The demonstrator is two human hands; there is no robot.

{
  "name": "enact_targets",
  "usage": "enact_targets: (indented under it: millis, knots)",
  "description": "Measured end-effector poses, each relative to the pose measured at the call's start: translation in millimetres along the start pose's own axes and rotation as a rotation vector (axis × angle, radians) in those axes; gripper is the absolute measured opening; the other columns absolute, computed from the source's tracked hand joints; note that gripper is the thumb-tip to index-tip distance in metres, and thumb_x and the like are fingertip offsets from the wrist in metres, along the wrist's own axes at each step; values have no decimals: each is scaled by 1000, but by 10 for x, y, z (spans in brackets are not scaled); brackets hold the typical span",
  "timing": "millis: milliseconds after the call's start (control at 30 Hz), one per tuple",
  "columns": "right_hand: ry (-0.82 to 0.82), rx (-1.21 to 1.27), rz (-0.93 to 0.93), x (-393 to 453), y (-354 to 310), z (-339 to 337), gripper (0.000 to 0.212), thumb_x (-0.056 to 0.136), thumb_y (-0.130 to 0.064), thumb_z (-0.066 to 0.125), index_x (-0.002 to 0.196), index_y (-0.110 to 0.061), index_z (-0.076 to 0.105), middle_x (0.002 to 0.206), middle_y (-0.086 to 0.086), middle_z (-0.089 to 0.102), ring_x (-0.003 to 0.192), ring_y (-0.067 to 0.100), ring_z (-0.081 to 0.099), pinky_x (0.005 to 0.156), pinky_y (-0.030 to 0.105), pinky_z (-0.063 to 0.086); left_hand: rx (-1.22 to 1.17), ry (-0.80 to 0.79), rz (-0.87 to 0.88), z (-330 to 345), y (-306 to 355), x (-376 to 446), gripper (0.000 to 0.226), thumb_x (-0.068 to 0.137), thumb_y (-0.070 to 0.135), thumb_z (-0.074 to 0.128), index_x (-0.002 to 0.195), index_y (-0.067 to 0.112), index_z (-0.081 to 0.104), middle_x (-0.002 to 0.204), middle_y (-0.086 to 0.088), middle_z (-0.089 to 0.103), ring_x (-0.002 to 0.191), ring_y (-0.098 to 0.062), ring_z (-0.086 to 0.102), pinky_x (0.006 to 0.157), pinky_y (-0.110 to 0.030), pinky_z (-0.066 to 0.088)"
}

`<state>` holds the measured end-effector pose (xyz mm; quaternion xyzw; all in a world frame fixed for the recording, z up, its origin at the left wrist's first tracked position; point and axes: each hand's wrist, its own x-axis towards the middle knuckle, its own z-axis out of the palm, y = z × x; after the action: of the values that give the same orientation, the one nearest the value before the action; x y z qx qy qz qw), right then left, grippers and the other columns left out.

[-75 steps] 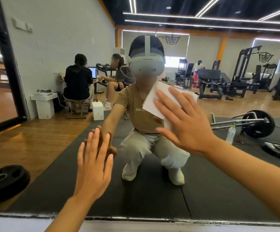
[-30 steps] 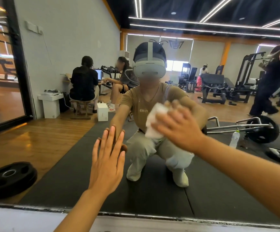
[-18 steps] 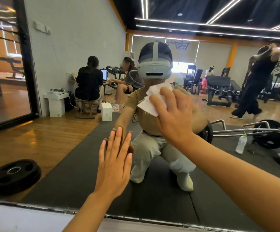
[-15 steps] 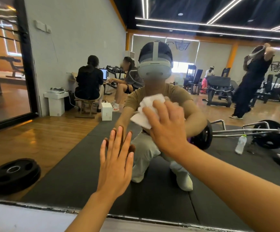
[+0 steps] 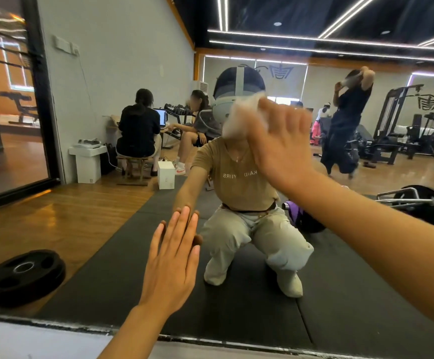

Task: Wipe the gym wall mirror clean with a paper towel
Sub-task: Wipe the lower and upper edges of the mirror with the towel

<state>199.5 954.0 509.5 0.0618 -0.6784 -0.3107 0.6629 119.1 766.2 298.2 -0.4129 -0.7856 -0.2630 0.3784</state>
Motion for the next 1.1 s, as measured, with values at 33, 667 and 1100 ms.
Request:
enact_targets:
  millis: [33,667,1100]
  knots:
    - [9,12,109,135,11,14,42,90,-20,60,127,-22,40,121,7,30,101,26,34,83,39,28,-5,7,-8,12,4,0,63,104,32,29,161,18,6,169,-1,5,155,-16,9,125,-37,5]
    - [-170,41,-224,-865,-431,-258,32,105,-15,26,132,-19,44,126,10,38,107,32,40,92,47,33,3,-66,38,-91,-74,13,61,105,31,26,161,15,9,169,-2,6,155,-15,8,125,-33,1]
    - [-59,-46,206,-525,-474,-23,45,97,-22,54,140,-22,41,139,2,37,121,29,35,94,42,29,-98,-59,4,-91,-18,-7,60,106,32,25,161,19,7,169,2,3,155,-15,7,125,-33,-1]
